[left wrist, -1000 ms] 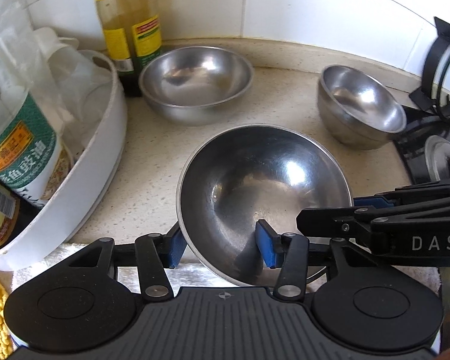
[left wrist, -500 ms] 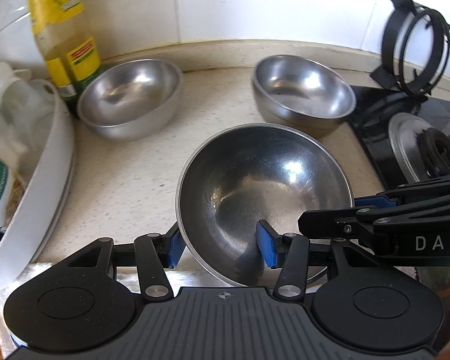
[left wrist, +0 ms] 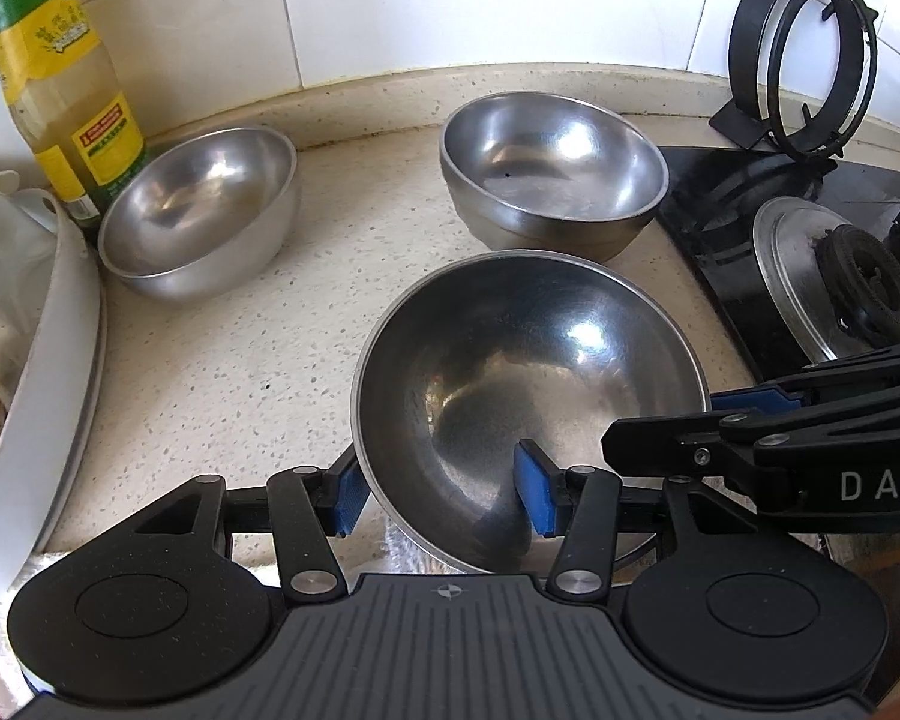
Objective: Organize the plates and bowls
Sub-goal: 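Close both grippers on the rim of the large steel bowl, then lift the large steel bowl with both grippers toward the steel bowl by the wall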
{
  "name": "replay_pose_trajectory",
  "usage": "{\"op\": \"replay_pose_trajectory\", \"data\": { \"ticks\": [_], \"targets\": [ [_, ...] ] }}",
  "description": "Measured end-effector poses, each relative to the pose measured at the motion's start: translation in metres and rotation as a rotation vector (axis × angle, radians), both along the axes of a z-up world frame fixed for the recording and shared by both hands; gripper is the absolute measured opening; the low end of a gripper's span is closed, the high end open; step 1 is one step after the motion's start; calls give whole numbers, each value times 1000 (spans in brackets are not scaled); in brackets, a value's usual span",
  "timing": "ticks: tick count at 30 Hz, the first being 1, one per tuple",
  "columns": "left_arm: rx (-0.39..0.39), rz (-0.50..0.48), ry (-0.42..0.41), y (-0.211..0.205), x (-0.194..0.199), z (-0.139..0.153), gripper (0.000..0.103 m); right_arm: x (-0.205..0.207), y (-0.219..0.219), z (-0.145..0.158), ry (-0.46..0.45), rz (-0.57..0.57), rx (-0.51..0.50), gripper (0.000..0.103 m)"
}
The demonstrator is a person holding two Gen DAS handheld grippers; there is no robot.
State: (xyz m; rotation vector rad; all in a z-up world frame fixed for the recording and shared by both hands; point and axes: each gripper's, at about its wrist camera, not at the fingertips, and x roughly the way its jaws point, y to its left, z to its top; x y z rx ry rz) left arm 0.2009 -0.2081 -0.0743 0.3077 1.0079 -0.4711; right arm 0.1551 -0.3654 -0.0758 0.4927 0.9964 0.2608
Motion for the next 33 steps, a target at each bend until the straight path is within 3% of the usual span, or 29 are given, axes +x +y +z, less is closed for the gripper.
{"op": "replay_pose_trajectory", "data": {
  "ticks": [5, 8, 29, 33],
  "targets": [
    [4, -23, -3, -7, -1, 0, 59, -3, -7, 1, 7, -18, 1, 35],
    [-18, -50, 10, -7, -4, 1, 72, -3, -6, 0, 5, -19, 4, 37],
    [-20, -14, -65, 5, -8, 26, 75, -13, -23, 24, -47, -41, -1, 38],
    [-12, -1, -87, 6, -6, 31, 77, -13, -25, 31, -68, -42, -14, 43]
  ]
}}
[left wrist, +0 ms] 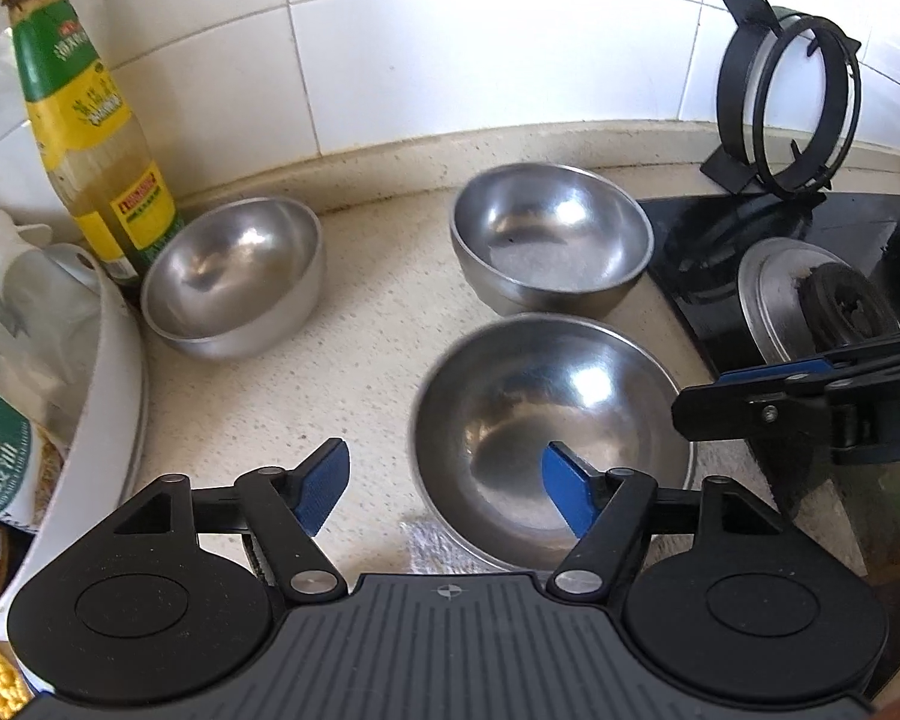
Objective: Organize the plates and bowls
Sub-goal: 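Lift the large steel bowl with both grippers toward the steel bowl by the wall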
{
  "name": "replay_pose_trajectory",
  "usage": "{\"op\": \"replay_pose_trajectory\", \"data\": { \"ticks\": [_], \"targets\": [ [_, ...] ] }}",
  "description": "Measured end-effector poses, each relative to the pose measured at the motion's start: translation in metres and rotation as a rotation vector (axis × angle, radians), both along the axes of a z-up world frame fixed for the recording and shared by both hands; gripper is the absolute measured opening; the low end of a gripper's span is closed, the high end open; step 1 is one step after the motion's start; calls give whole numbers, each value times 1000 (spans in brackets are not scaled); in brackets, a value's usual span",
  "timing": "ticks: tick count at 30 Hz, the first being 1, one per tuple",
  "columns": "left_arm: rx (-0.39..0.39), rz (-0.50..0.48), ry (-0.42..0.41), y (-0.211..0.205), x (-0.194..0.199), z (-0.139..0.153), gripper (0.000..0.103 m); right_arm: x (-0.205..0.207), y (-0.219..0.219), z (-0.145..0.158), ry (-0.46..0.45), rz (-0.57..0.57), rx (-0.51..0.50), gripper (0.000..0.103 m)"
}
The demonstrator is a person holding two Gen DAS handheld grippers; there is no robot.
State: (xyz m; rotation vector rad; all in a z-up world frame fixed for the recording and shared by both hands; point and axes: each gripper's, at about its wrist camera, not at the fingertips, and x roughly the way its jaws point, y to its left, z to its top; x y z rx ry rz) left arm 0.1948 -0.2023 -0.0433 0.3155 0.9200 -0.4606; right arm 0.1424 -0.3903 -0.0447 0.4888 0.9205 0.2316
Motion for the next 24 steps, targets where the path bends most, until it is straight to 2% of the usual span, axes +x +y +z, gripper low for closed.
{"op": "replay_pose_trajectory", "data": {
  "ticks": [10, 24],
  "targets": [
    [3, 16, -30, 1, 14, 13, 77, 15, 2, 12, -29, 27, -34, 44],
    [39, -12, -67, -23, 56, 20, 78, 53, -15, 26, -53, -9, -96, 45]
  ]
}}
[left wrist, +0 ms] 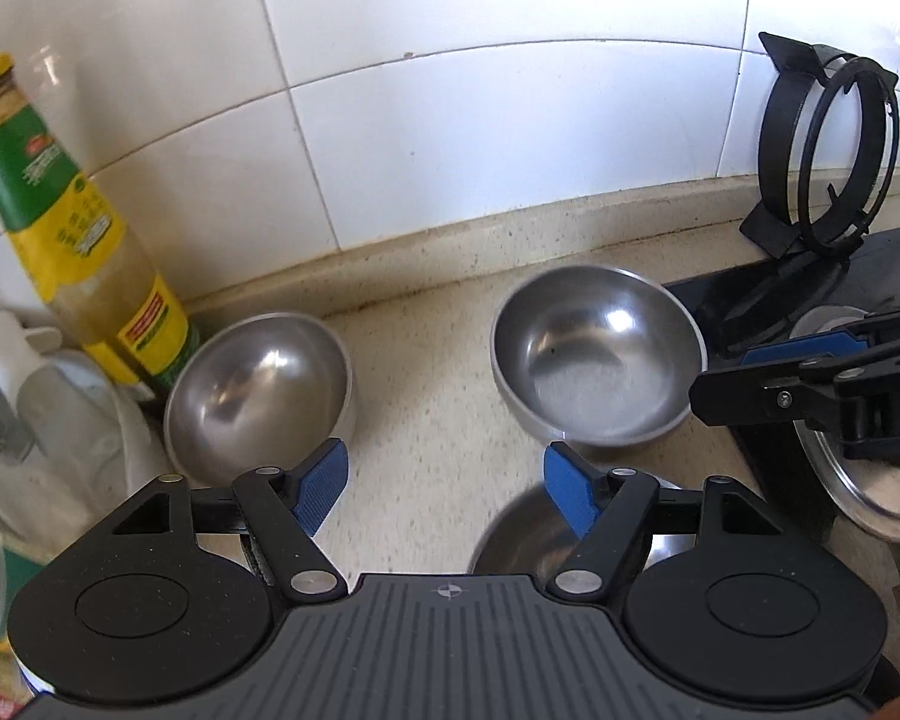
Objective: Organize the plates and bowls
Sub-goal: 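Lift the large steel bowl with both grippers toward the steel bowl by the wall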
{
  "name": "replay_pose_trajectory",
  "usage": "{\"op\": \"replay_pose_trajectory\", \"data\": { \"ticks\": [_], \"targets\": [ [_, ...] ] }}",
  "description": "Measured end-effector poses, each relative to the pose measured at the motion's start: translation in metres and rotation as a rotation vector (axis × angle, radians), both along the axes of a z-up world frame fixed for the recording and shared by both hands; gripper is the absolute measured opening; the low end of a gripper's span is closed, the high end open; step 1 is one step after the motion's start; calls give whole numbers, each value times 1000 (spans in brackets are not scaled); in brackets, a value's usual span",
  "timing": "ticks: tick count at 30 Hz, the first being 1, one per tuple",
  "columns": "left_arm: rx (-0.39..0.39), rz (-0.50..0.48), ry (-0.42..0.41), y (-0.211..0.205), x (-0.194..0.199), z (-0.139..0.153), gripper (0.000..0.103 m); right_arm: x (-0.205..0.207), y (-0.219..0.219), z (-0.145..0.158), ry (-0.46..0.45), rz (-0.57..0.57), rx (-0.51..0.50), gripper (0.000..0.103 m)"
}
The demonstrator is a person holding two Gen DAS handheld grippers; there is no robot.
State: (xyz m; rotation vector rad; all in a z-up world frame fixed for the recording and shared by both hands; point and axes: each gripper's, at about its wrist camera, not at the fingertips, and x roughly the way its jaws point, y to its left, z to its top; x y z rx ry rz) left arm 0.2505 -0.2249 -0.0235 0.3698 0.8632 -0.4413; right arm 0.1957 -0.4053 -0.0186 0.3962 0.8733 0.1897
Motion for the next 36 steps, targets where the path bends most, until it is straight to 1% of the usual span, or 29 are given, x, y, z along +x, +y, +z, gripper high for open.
{"op": "replay_pose_trajectory", "data": {
  "ticks": [7, 17, 33, 36],
  "targets": [
    [8, -15, -2, -17, 14, -6, 80, 17, -10, -5, 12, -18, -16, 46],
    [26, -21, 26, -32, 30, -19, 80, 34, -18, -22, 58, -41, -15, 49],
    [47, -13, 53, -40, 45, -34, 81, 50, -22, -42, 112, -47, 20, 49],
    [50, -18, 59, -42, 46, -38, 79, 52, -21, -43, 110, -39, 14, 49]
  ]
}}
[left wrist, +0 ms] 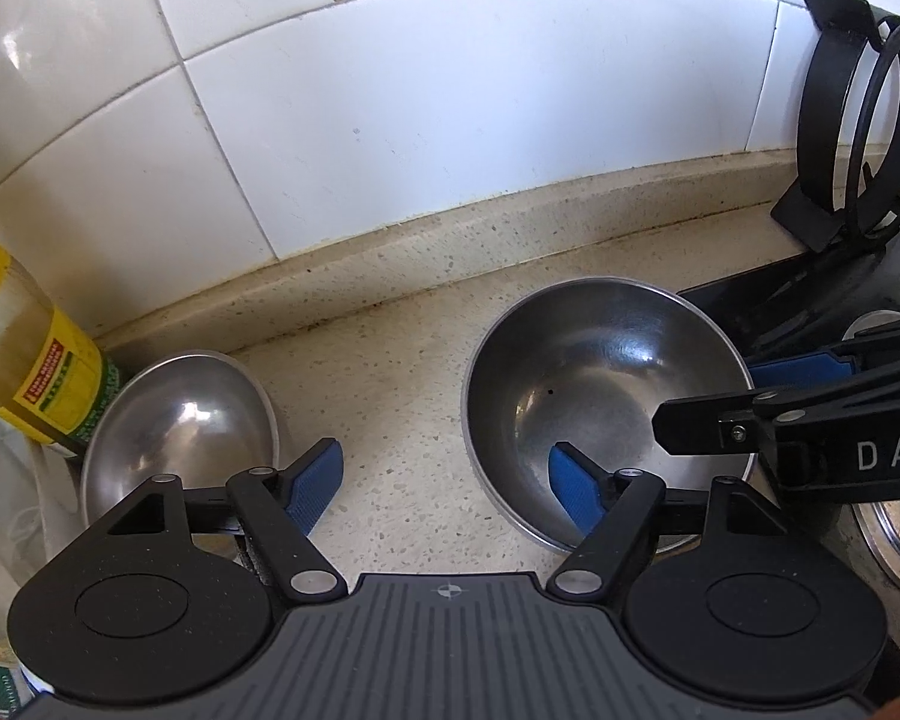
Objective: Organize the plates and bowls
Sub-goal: 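Lift the large steel bowl with both grippers toward the steel bowl by the wall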
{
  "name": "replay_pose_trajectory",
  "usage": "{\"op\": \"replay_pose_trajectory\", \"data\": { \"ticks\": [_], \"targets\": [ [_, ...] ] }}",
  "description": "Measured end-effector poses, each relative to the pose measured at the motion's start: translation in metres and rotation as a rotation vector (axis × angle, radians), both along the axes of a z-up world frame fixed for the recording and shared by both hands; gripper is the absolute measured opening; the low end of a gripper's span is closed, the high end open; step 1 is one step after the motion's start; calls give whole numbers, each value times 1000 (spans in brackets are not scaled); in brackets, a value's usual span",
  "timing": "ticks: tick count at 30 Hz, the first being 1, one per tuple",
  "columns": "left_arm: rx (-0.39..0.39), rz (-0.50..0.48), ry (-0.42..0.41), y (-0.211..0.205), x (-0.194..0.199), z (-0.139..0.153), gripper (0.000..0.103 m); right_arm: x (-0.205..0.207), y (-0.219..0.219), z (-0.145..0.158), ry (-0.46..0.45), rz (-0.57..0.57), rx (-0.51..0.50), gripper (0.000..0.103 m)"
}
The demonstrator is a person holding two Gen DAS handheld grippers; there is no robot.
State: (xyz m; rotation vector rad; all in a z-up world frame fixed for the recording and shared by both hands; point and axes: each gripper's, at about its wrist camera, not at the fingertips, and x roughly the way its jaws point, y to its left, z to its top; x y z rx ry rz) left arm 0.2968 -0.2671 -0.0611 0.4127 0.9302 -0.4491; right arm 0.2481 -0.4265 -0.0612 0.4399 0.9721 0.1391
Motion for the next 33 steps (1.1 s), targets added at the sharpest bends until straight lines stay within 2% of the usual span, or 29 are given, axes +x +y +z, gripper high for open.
{"op": "replay_pose_trajectory", "data": {
  "ticks": [5, 12, 18, 22, 28, 33],
  "targets": [
    [7, -6, 8, -3, 2, -6, 76, 4, 2, -4, 8, 10, -5, 49],
    [2, -15, 32, -5, 6, -12, 63, 11, 1, -13, 22, 17, 14, 49],
    [0, -34, 41, -10, 6, -15, 62, 12, 2, -17, 32, 22, 29, 49],
    [-5, -43, 47, -14, 5, -16, 54, 13, 1, -17, 31, 25, 40, 50],
    [-9, -42, 44, -14, 4, -13, 49, 12, 1, -13, 16, 31, 59, 49],
    [-17, -38, 43, -12, 4, -10, 50, 13, 3, -10, 9, 32, 58, 49]
  ]
}}
